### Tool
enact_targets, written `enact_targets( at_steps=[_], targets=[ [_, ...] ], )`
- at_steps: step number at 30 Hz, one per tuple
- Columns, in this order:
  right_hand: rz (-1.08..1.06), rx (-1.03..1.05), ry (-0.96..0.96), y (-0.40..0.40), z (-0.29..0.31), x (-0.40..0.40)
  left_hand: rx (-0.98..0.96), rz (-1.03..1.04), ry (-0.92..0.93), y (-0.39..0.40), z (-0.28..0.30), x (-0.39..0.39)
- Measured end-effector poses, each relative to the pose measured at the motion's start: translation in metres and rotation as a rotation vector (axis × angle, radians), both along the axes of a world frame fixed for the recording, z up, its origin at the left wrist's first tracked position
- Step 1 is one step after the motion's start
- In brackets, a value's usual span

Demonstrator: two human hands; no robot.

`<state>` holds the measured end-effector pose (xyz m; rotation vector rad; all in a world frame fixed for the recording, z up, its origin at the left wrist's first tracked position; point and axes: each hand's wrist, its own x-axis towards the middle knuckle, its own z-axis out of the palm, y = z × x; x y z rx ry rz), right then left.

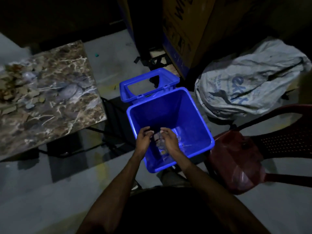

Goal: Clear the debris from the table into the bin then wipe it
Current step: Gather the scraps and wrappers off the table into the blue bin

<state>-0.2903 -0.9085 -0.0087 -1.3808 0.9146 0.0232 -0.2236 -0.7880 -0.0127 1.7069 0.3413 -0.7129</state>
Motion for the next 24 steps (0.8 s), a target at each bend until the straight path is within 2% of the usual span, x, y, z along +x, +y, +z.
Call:
enact_targets(
  at_steps=[4, 10, 15, 24],
  targets=[
    [0.125, -0.024, -0.071, 0.054, 0.018, 0.019, -0.099, 0.152, -0.01, 0.056, 0.005, -0.004],
    [0.23, -0.093, -0.09, 0.167, 0.031, 0.009, -0.152, 0.386, -0.125, 0.172, 0.026, -0.027],
    [0.402, -0.107, -0.15, 0.263, 0.051, 0.01, -0.191, 0.489, -0.183, 0.275, 0.039, -0.042],
    [0.702, -0.079, -0.206, 0.392, 0.07, 0.049, -0.292, 0.903, -0.2, 0.406, 0.074, -0.044]
  ],
)
